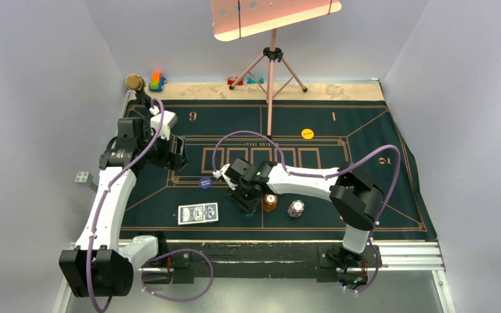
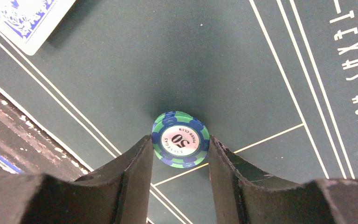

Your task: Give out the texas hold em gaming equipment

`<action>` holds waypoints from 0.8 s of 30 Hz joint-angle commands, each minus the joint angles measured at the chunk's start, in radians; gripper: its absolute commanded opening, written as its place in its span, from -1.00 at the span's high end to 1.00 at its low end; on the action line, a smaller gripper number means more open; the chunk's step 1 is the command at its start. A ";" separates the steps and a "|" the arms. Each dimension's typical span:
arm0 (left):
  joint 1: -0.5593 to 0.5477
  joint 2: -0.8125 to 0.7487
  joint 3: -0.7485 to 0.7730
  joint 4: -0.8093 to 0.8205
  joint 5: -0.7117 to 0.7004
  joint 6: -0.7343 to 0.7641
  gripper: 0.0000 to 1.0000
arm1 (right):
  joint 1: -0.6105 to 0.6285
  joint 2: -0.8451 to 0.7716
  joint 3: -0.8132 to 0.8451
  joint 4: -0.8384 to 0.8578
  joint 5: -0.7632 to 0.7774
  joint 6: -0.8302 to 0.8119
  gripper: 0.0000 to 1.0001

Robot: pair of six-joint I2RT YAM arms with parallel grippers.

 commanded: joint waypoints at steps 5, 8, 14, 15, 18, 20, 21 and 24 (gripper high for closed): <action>0.007 -0.023 -0.004 0.005 0.021 0.016 -0.99 | 0.006 -0.028 0.026 -0.018 0.014 -0.007 -0.21; 0.008 -0.024 -0.004 0.004 0.021 0.017 -0.99 | 0.006 -0.018 0.024 -0.023 0.015 -0.008 -0.42; 0.007 -0.025 -0.004 0.006 0.020 0.017 -0.99 | 0.006 -0.028 0.020 -0.013 0.014 -0.004 -0.33; 0.007 -0.027 -0.004 0.006 0.018 0.016 -0.99 | 0.006 -0.029 0.022 -0.014 0.014 -0.003 -0.30; 0.008 -0.029 -0.004 0.008 0.016 0.016 -0.99 | 0.006 -0.020 0.025 -0.021 0.014 -0.004 -0.20; 0.008 -0.029 -0.004 0.008 0.016 0.016 -0.99 | 0.006 -0.019 0.020 -0.016 0.014 -0.003 -0.14; 0.008 -0.031 -0.004 0.009 0.016 0.018 -0.99 | 0.006 -0.019 0.019 -0.015 0.014 -0.003 -0.12; 0.008 -0.031 -0.004 0.008 0.016 0.017 -0.99 | 0.006 -0.014 0.019 -0.018 0.015 -0.004 -0.09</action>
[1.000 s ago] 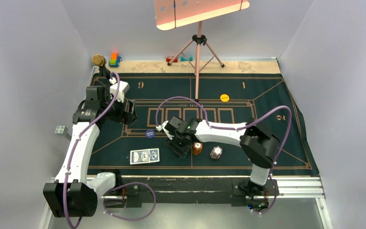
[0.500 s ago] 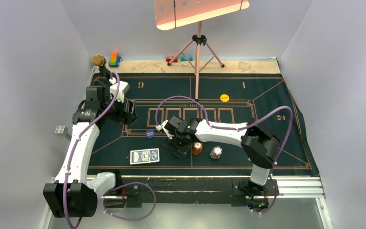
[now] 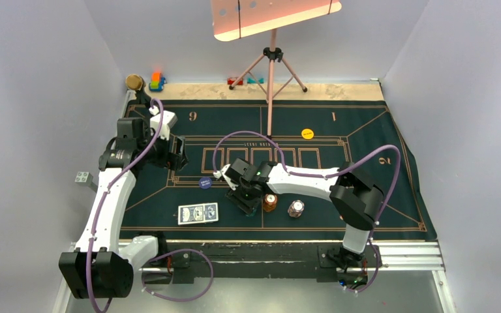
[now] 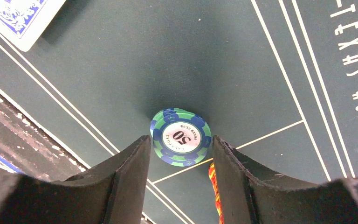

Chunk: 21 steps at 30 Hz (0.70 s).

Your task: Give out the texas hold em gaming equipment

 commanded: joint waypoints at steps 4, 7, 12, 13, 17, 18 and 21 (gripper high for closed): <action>0.009 -0.026 -0.002 0.008 0.014 0.016 -0.99 | 0.007 -0.018 0.019 -0.011 0.011 -0.006 0.00; 0.009 -0.029 -0.002 0.008 0.013 0.015 -0.99 | 0.007 -0.009 0.024 -0.022 0.011 -0.010 -0.24; 0.008 -0.031 -0.001 0.007 0.014 0.016 -0.99 | 0.007 -0.009 0.024 -0.017 0.011 -0.008 -0.32; 0.007 -0.031 -0.001 0.008 0.014 0.016 -0.99 | 0.007 -0.009 0.024 -0.017 0.011 -0.006 -0.30; 0.008 -0.034 -0.001 0.008 0.015 0.015 -0.99 | 0.007 -0.008 0.027 -0.015 0.011 -0.004 -0.16; 0.008 -0.034 -0.001 0.008 0.014 0.015 -0.99 | 0.007 -0.005 0.027 -0.015 0.011 -0.003 -0.13; 0.007 -0.037 -0.002 0.009 0.013 0.017 -0.99 | 0.007 0.004 0.023 -0.012 0.011 -0.001 -0.04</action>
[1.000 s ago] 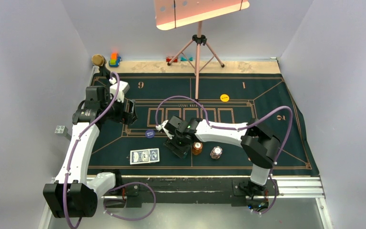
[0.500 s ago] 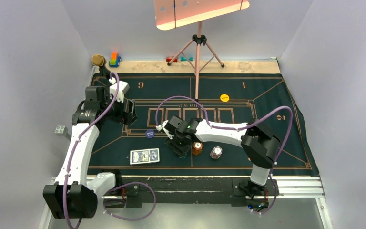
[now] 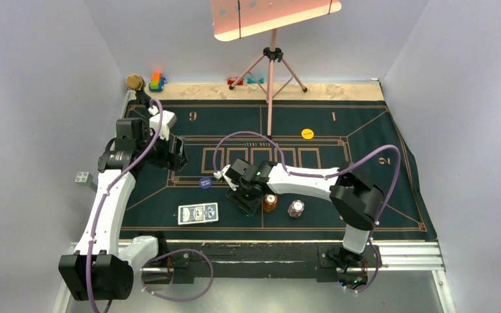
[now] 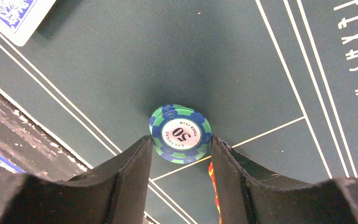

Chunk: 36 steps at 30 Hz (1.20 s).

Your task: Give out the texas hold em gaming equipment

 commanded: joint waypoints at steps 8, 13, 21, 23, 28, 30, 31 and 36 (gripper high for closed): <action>0.008 -0.021 -0.003 0.009 0.013 0.015 -0.99 | 0.006 0.011 0.017 0.009 0.010 0.001 0.15; 0.009 -0.020 -0.004 0.007 0.013 0.015 -0.99 | 0.006 0.011 0.012 0.010 0.010 0.002 0.39; 0.008 -0.015 -0.001 0.010 0.013 0.012 -0.99 | 0.004 -0.075 0.022 0.009 0.053 0.018 0.97; 0.007 -0.016 -0.001 0.008 0.013 0.012 -0.99 | 0.003 -0.094 0.033 0.005 0.056 0.023 1.00; 0.009 -0.018 -0.001 0.006 0.013 0.011 -0.99 | -0.006 -0.133 0.060 -0.009 0.069 0.032 1.00; 0.009 -0.018 -0.001 0.006 0.014 0.012 -0.99 | -0.022 -0.153 0.062 -0.015 0.075 0.036 1.00; 0.008 -0.017 0.000 0.007 0.015 0.013 -0.99 | -0.039 -0.165 0.058 -0.016 0.081 0.041 1.00; 0.008 -0.016 -0.001 0.007 0.016 0.012 -0.99 | -0.246 -0.222 0.026 -0.019 0.108 0.088 1.00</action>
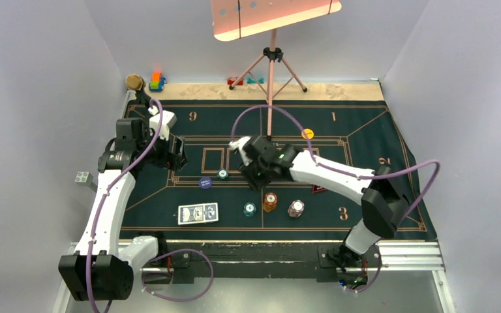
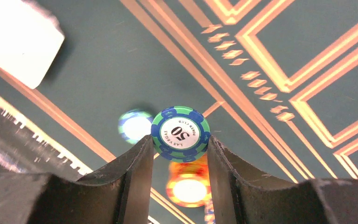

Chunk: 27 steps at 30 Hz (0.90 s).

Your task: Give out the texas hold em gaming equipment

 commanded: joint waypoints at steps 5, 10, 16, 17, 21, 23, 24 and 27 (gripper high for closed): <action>0.008 -0.009 -0.003 0.006 0.016 0.018 -0.99 | -0.389 -0.042 0.024 -0.015 0.142 0.079 1.00; 0.009 -0.008 -0.006 0.007 0.016 0.021 -0.99 | -0.555 0.049 0.074 -0.010 0.178 0.116 1.00; 0.008 -0.003 -0.006 0.006 0.019 0.022 -0.99 | -0.630 0.170 0.140 0.008 0.175 0.123 1.00; 0.008 -0.003 -0.007 0.006 0.019 0.022 -0.99 | -0.635 0.189 0.149 0.011 0.178 0.128 1.00; 0.009 -0.003 -0.007 0.006 0.021 0.023 -0.99 | -0.645 0.240 0.168 0.045 0.185 0.134 1.00; 0.009 -0.003 -0.007 0.007 0.023 0.022 -0.99 | -0.645 0.260 0.178 0.058 0.197 0.136 1.00; 0.008 -0.003 -0.007 0.006 0.025 0.023 -0.99 | -0.646 0.274 0.184 0.061 0.200 0.137 1.00; 0.008 -0.002 -0.009 0.006 0.026 0.026 -0.99 | -0.646 0.298 0.198 0.069 0.196 0.139 0.97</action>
